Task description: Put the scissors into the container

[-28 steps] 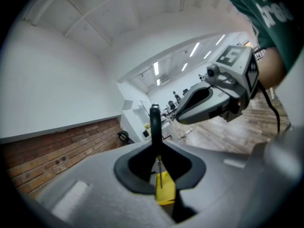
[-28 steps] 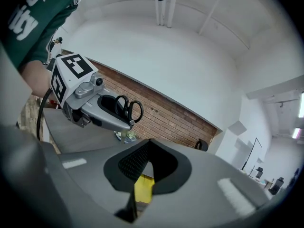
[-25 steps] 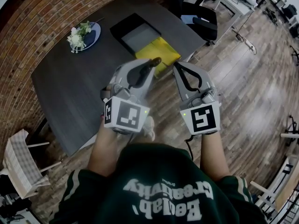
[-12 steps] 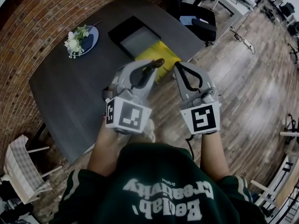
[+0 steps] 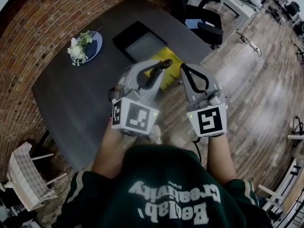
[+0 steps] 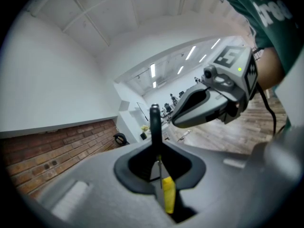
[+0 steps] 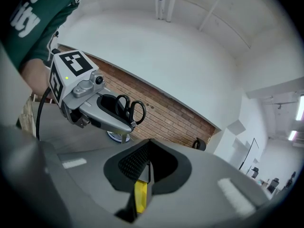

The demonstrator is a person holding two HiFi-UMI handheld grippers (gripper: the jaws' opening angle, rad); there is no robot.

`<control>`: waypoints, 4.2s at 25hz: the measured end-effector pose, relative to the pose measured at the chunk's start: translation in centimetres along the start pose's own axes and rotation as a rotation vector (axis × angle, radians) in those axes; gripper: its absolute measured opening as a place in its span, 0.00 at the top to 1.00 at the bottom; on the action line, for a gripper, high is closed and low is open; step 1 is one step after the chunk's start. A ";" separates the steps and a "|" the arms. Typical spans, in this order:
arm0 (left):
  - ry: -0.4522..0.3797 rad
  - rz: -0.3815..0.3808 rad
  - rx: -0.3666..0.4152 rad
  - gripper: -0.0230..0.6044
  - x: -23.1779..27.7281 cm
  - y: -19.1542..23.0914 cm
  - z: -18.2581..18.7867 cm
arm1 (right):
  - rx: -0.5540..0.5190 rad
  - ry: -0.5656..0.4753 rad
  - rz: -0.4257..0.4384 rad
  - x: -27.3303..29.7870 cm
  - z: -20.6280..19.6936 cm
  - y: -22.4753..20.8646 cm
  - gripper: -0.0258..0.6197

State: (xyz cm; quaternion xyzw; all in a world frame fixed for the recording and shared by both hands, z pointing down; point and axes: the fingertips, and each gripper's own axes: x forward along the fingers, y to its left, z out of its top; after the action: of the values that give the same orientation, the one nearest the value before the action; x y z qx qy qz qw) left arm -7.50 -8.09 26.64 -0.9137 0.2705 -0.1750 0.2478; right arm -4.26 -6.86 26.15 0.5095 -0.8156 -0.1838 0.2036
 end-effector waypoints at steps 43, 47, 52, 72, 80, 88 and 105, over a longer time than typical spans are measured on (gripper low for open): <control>0.035 0.005 -0.051 0.90 1.3 2.2 -3.9 | 0.001 0.024 0.000 3.9 -1.1 -1.2 0.95; 0.054 0.010 -0.055 0.90 2.4 2.2 -3.8 | 0.003 0.011 0.022 4.2 -1.4 -2.1 0.95; 0.081 0.038 -0.057 0.90 3.7 2.6 -3.6 | 0.002 -0.010 0.058 5.0 -1.9 -3.3 0.95; 0.177 0.157 -0.073 0.90 10.5 5.5 -3.8 | 0.000 -0.127 0.207 9.7 -4.0 -8.6 0.95; 0.230 0.185 -0.074 0.90 13.0 5.8 -4.3 | 0.003 -0.174 0.268 11.3 -5.2 -10.0 0.95; 0.266 0.210 -0.093 0.90 14.7 6.1 -5.1 | 0.005 -0.196 0.321 12.4 -6.4 -10.8 0.95; 0.333 0.254 -0.120 0.90 16.2 5.5 -6.3 | 0.018 -0.226 0.383 13.1 -8.5 -11.5 0.95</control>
State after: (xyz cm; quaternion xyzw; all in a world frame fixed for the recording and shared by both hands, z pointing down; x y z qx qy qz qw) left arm 0.26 -23.74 31.79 -0.8438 0.4306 -0.2745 0.1648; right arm 3.62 -24.29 29.47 0.3234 -0.9167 -0.1904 0.1374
